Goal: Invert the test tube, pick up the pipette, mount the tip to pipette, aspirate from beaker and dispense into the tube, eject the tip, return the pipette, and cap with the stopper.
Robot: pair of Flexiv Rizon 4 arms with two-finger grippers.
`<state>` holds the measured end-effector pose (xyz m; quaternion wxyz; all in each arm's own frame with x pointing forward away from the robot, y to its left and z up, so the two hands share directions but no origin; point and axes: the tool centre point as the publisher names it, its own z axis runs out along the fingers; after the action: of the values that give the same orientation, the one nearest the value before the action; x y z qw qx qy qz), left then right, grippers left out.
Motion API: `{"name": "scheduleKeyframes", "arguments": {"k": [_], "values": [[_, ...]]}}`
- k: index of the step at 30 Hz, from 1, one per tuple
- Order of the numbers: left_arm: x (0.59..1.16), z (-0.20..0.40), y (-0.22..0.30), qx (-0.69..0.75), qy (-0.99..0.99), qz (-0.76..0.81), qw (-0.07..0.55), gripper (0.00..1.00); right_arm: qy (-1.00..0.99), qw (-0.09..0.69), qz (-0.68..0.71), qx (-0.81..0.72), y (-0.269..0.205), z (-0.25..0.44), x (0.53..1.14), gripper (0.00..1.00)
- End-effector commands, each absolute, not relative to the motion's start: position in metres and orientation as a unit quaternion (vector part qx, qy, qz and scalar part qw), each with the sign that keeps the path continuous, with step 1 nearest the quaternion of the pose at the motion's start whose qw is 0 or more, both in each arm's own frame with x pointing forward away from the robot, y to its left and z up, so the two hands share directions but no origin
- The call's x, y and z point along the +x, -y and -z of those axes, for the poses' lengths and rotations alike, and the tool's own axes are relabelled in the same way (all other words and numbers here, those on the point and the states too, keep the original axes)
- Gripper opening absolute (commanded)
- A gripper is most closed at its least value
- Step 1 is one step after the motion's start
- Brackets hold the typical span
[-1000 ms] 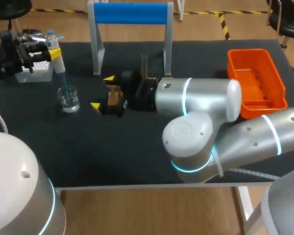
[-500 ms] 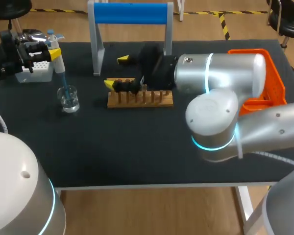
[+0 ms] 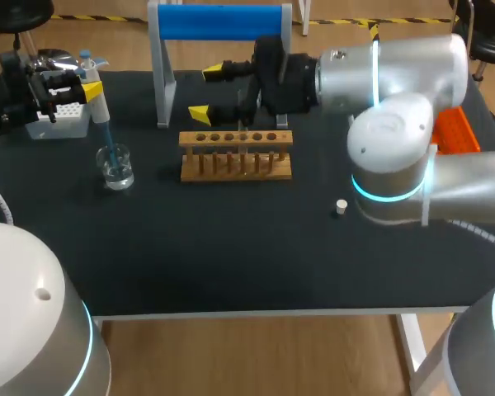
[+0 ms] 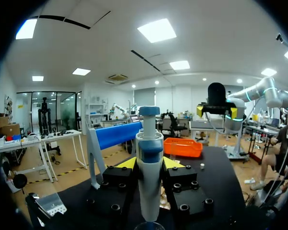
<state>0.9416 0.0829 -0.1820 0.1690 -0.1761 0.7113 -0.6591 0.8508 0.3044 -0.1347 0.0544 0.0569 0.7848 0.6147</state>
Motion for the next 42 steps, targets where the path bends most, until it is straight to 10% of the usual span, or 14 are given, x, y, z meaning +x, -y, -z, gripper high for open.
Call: {"name": "scheduleKeyframes", "arguments": {"k": [1,3,5,42], "values": [[0.940,0.182,-0.083,-0.176,-0.711,0.659,0.170,0.00,-0.779,-0.099,-0.615,-0.066,-0.312,0.128,0.862,0.47],[0.940,0.182,-0.083,-0.176,-0.711,0.659,0.170,0.00,-0.779,-0.100,-0.615,-0.073,-0.317,0.125,0.865,0.36],[0.940,0.182,-0.083,-0.176,-0.711,0.659,0.170,0.00,-0.776,-0.103,-0.617,-0.081,-0.323,0.123,0.868,0.00],[0.940,0.182,-0.083,-0.176,-0.711,0.659,0.170,0.00,-0.714,-0.125,-0.673,-0.144,-0.422,0.083,0.909,0.00]]}}
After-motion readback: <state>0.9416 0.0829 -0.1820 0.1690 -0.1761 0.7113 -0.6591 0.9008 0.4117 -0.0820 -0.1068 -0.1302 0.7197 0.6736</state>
